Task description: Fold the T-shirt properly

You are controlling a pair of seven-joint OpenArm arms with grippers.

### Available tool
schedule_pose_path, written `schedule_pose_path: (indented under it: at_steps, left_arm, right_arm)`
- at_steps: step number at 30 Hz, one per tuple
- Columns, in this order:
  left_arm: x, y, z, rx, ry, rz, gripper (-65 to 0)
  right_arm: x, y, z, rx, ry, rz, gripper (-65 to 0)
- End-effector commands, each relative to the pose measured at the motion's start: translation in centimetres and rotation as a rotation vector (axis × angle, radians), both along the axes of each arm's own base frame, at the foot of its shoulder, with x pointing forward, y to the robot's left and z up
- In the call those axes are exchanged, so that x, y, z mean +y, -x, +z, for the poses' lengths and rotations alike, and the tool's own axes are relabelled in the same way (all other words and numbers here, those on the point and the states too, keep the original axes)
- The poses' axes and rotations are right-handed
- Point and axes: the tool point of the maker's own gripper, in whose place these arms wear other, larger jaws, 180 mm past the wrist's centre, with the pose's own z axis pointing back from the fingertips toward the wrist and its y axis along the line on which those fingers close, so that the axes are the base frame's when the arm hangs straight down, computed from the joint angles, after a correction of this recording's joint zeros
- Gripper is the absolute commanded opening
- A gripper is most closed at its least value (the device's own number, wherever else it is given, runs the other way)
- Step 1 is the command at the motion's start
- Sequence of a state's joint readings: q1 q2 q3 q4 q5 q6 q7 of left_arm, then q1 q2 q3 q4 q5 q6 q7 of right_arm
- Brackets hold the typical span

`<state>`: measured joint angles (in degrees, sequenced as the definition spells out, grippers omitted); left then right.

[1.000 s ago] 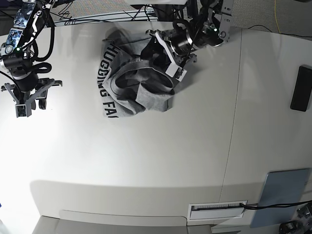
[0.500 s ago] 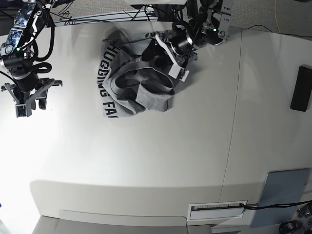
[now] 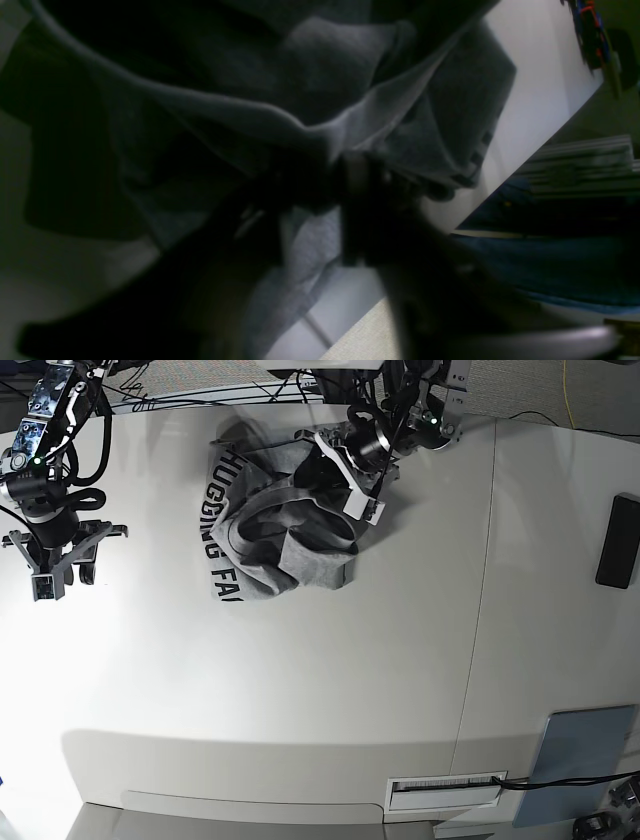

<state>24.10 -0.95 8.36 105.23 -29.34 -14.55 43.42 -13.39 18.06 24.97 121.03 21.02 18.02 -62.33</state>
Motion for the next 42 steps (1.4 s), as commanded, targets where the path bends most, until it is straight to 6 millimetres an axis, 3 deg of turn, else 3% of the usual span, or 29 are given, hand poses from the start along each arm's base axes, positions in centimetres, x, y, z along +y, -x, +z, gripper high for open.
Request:
schedule_pose_path:
  at_steps: [1,2,4,9,15,19,26,30,37,42]
  left_arm:
    - [-0.4,-0.5,1.0,-0.032,0.032,0.008,-61.4]
    - [-0.5,-0.5,1.2,-0.042,0.036,-0.001,-65.0]
    - [-1.2,-0.1,1.9,-0.080,0.069,-0.055,-65.0]
    - [-3.9,2.4,7.5,-0.181,0.316,-0.261,-65.0]
    - [-3.2,3.4,9.3,-0.187,0.302,-0.324,-65.0]
    - [-0.8,2.7,8.4,-0.178,0.243,-0.276,-65.0]
    - [6.2,2.6,4.7,-0.075,0.064,-0.164,-65.0]
    - [9.0,3.1,3.6,-0.037,0.005,-0.114,-65.0]
    - [8.9,5.2,4.3,-0.006,0.061,-0.231,-65.0]
    - [9.8,5.5,4.1,-0.002,0.030,-0.258,-65.0]
  right_arm:
    - [-0.1,-0.5,1.3,-0.044,0.020,0.011,-46.0]
    - [-0.1,-0.5,1.3,-0.043,0.020,0.011,-46.0]
    - [-0.1,-0.5,1.3,-0.044,0.020,0.011,-46.0]
    - [-0.1,-0.5,1.3,-0.044,0.020,0.012,-46.0]
    - [-0.1,-0.5,1.3,-0.044,0.020,0.012,-46.0]
    - [-0.1,-0.5,1.3,-0.046,0.020,0.012,-46.0]
    - [-0.1,-0.6,1.3,-0.048,0.020,0.013,-46.0]
    - [-0.1,-0.6,1.4,-0.049,0.020,0.013,-46.0]
    - [-0.1,-0.6,1.4,-0.049,0.020,0.013,-46.0]
    - [-0.1,-0.5,1.3,-0.047,0.020,0.013,-46.0]
